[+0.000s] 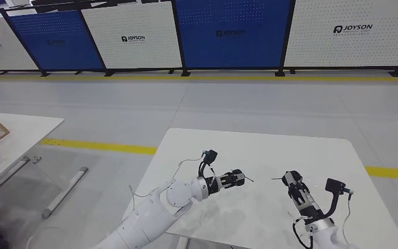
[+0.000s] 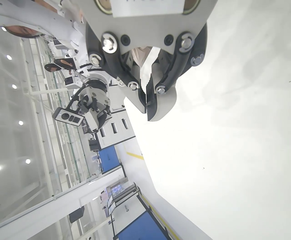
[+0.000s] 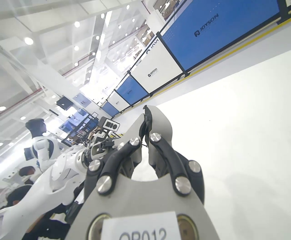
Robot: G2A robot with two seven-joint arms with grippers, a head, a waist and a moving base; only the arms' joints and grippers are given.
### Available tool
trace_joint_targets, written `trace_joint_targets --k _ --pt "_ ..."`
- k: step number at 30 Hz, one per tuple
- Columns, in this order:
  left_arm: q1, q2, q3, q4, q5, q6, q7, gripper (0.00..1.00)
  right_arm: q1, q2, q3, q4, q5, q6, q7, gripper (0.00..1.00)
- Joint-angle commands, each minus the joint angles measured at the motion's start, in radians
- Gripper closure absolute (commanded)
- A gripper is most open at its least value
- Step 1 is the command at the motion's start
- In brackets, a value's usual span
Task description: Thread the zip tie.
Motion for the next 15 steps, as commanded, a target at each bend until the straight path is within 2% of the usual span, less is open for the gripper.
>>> trace_joint_targets --k 1,5,15 --pt "0.0 0.0 0.0 0.0 0.0 0.0 0.0 1.0 0.004 -0.006 -0.011 0.027 0.034 -0.03 -0.015 1.0" --pt "0.0 0.0 0.0 0.0 0.0 0.0 0.0 1.0 0.0 -0.016 -0.031 0.053 0.09 -0.079 -0.023 1.0" --pt "0.0 0.0 0.0 0.0 0.0 0.0 0.0 1.0 0.0 -0.016 -0.031 0.051 0.092 -0.078 -0.022 1.0"
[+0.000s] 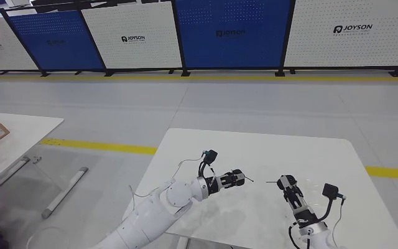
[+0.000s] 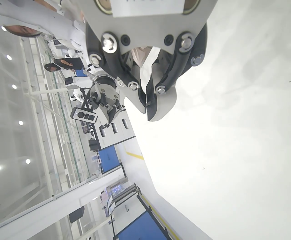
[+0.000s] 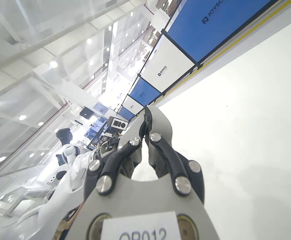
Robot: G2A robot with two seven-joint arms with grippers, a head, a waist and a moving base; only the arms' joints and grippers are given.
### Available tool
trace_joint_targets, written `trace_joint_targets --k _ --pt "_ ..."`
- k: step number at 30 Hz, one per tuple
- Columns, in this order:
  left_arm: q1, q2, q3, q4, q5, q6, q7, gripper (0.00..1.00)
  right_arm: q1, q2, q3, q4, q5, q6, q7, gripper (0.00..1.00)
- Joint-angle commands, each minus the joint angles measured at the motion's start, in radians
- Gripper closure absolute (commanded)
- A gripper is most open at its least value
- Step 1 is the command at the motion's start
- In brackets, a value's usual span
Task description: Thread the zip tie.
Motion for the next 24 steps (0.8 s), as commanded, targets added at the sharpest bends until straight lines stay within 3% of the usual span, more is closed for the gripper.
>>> trace_joint_targets --k 1,6,8,15,24 --pt "0.0 0.0 0.0 0.0 0.0 0.0 0.0 1.0 -0.001 -0.002 0.0 -0.005 0.004 0.007 0.0 1.0" --pt "0.0 0.0 0.0 0.0 0.0 0.0 0.0 1.0 -0.011 -0.013 -0.024 -0.014 -0.1 0.127 -0.07 1.0" --pt "0.0 0.0 0.0 0.0 0.0 0.0 0.0 1.0 -0.018 -0.02 -0.047 -0.011 -0.138 0.151 -0.104 1.0" --pt "0.0 0.0 0.0 0.0 0.0 0.0 0.0 1.0 -0.037 -0.033 -0.055 0.011 -0.163 0.123 -0.183 1.0" --pt "0.0 0.0 0.0 0.0 0.0 0.0 0.0 1.0 -0.033 -0.034 -0.059 0.011 -0.171 0.128 -0.171 1.0"
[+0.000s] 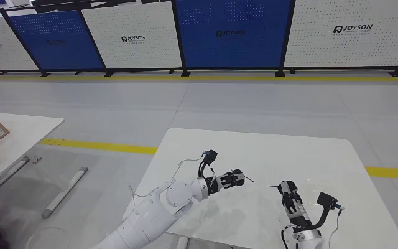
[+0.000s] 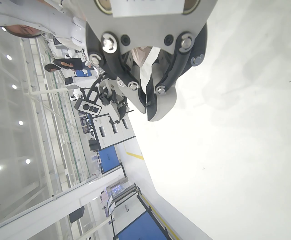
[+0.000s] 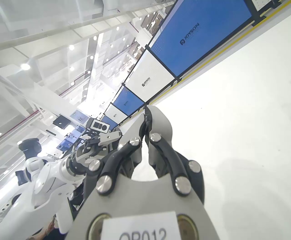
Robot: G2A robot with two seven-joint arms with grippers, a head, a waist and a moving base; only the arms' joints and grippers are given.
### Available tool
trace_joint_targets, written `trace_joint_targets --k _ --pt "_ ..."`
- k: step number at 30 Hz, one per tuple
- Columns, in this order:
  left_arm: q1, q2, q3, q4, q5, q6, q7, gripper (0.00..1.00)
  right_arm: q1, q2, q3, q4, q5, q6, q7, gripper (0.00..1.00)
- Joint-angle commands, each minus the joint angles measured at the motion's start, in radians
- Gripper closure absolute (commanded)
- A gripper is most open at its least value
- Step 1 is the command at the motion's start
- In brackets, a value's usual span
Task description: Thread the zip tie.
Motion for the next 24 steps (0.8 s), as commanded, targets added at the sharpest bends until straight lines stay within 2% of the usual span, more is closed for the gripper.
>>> trace_joint_targets --k 1,5,8,18,24 --pt "0.0 0.0 0.0 0.0 0.0 0.0 0.0 1.0 0.009 -0.004 -0.014 -0.001 -0.011 0.006 0.023 1.0" --pt "0.0 0.0 0.0 0.0 0.0 0.0 0.0 1.0 0.036 -0.017 -0.048 0.022 0.006 0.001 0.044 1.0" --pt "0.0 0.0 0.0 0.0 0.0 0.0 0.0 1.0 0.04 -0.029 -0.066 0.043 0.033 -0.004 0.01 1.0" --pt "0.0 0.0 0.0 0.0 0.0 0.0 0.0 1.0 0.039 -0.029 -0.06 0.042 0.037 -0.005 0.012 1.0" --pt "0.0 0.0 0.0 0.0 0.0 0.0 0.0 1.0 0.024 -0.031 -0.021 0.029 0.068 -0.039 0.024 1.0"
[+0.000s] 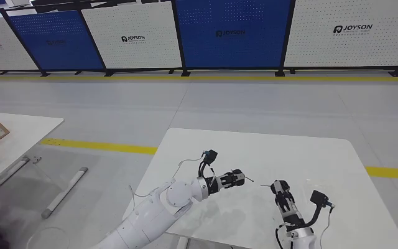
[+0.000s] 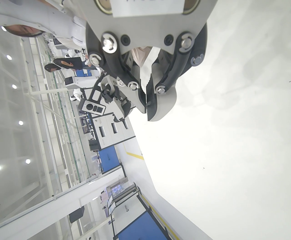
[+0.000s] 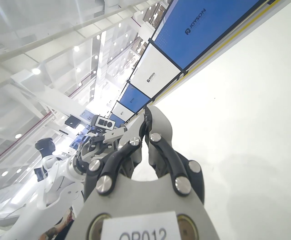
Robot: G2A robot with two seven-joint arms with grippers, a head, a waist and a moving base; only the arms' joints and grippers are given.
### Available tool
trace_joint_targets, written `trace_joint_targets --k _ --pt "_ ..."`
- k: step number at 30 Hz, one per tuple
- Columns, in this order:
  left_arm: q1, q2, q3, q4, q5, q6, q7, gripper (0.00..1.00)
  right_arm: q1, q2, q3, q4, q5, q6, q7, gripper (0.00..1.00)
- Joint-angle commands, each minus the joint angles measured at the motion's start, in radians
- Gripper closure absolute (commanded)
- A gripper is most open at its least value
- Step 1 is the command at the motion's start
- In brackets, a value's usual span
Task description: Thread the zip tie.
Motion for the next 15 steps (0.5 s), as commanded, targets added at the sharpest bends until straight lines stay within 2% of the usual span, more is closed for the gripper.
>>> trace_joint_targets --k 1,4,15 --pt "0.0 0.0 0.0 0.0 0.0 0.0 0.0 1.0 -0.003 -0.001 0.005 -0.003 0.003 -0.005 0.011 1.0" --pt "0.0 0.0 0.0 0.0 0.0 0.0 0.0 1.0 0.0 -0.004 0.009 0.0 0.03 -0.012 0.051 1.0" --pt "0.0 0.0 0.0 0.0 0.0 0.0 0.0 1.0 0.014 -0.009 0.015 0.017 0.043 0.0 0.06 1.0"
